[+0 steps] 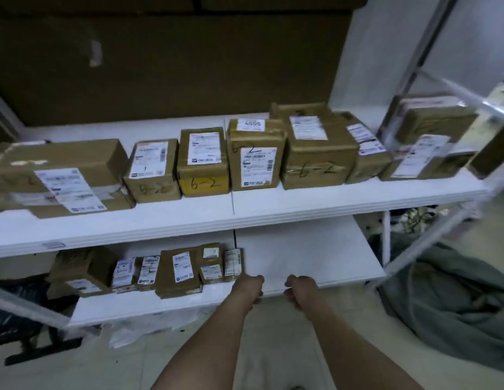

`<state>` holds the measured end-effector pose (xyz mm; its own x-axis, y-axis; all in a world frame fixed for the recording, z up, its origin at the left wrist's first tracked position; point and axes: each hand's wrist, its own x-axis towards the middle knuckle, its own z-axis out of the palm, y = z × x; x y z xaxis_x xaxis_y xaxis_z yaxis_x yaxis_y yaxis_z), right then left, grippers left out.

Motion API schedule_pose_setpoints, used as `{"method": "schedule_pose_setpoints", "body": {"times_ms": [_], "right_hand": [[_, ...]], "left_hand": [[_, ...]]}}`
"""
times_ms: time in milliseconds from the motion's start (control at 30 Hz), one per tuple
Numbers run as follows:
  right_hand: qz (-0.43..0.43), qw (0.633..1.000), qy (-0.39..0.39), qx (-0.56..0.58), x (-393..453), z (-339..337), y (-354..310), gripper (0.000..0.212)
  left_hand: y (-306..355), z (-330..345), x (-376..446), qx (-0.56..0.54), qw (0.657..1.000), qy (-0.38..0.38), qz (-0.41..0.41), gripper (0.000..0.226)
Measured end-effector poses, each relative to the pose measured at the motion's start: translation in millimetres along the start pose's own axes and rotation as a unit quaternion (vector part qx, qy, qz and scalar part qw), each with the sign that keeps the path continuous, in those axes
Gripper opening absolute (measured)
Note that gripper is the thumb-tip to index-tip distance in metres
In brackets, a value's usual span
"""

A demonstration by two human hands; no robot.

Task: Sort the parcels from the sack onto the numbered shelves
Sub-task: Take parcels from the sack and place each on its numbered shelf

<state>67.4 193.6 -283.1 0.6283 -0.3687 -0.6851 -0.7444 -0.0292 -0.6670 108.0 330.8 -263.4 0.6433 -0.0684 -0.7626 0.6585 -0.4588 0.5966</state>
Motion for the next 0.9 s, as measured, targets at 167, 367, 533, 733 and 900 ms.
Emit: {"method": "schedule_pose_setpoints", "body": {"times_ms": [167, 367, 533, 733, 900], "right_hand": [[0.019, 0.998, 0.032, 0.056, -45, -83, 20, 0.021], [0.040, 0.991, 0.072, 0.106, -54, -217, 72, 0.021], [0.055, 0.984, 0.110, 0.131, -42, -344, 112, 0.020], [0.059, 0.976, 0.131, 0.164, -31, -461, 153, 0.022], [0.070, 0.972, 0.143, 0.175, -11, -533, 170, 0.014]], "left_hand": [[36, 62, -60, 0.065, 0.997, -0.032, 0.042, 0.016], [73, 198, -109, 0.108, 0.990, -0.059, 0.072, 0.018], [85, 329, -138, 0.119, 0.988, -0.066, 0.073, 0.018], [117, 440, -154, 0.144, 0.983, -0.083, 0.076, 0.018], [148, 514, -145, 0.164, 0.977, -0.112, 0.084, 0.034]]}}
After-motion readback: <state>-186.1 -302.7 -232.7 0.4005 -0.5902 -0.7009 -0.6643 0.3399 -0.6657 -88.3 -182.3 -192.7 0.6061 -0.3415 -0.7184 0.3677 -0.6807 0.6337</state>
